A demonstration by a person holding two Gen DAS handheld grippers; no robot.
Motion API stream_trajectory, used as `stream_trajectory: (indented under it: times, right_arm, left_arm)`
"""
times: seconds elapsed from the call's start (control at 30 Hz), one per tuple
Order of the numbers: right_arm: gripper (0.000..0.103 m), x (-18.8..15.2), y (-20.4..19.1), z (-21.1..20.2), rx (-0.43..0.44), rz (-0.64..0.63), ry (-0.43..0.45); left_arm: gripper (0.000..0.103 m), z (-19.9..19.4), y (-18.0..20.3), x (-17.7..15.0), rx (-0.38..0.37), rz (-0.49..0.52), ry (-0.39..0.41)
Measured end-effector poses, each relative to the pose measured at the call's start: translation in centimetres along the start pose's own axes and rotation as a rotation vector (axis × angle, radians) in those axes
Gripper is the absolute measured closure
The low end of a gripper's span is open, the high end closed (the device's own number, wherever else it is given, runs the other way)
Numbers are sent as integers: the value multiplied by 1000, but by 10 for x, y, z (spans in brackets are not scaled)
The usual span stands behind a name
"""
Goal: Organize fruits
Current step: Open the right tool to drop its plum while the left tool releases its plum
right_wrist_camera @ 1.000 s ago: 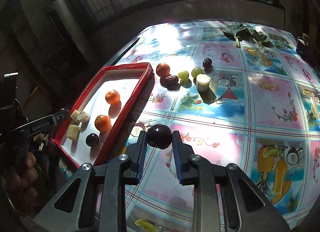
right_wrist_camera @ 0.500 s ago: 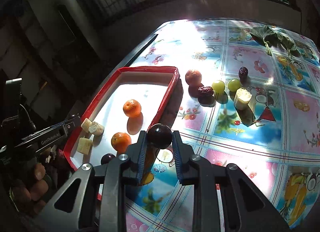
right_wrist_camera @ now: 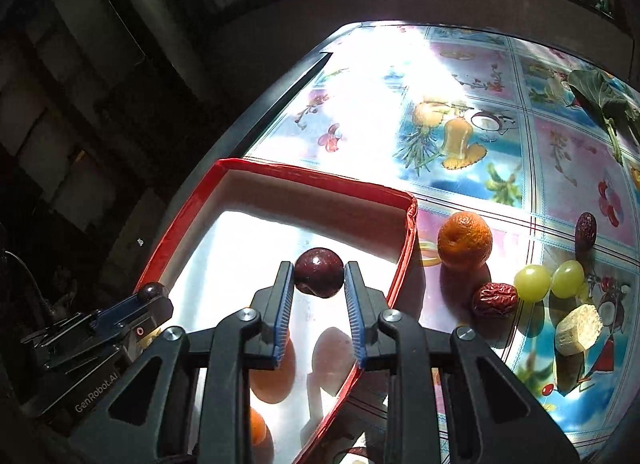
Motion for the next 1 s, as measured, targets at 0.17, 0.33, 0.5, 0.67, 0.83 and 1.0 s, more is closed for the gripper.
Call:
stream_trajectory:
  times: [0.17,0.33,0.5,0.67,0.83,1.0]
  right_arm:
    - [75,0,0,18,-20,-29,-30]
    - [74,-1,-2,21,-28,-56,-29]
    - [66,-1,-5,12,-21,-60,-12]
    - [61,-1,-4,-16,-35,-70,46]
    - [58,-14,11,-54,-69,-55,93]
    - [43,-40,42,-94,-138,-22,153]
  left_arm:
    - [80,14,5,-3,8,24,-27]
    - [78,17,5,-5,18,25,-34]
    - [74,15,3,-5,17,16,-41]
    - [63,-7,-3,-7,44,-3,3]
    - [58,-34,2,-13,50,-18,50]
    - [46,-59,25,-18,32,9,102]
Point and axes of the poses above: each gripper's, at about its wrist camera, not at the fingertips, and z roughly the way its jaws point, y to its right, x to its top, the point moved 8 cm from there along z, roughly the way its jaws point, and after that the axes turned 11 degrees about z, right-handed, at the moved point
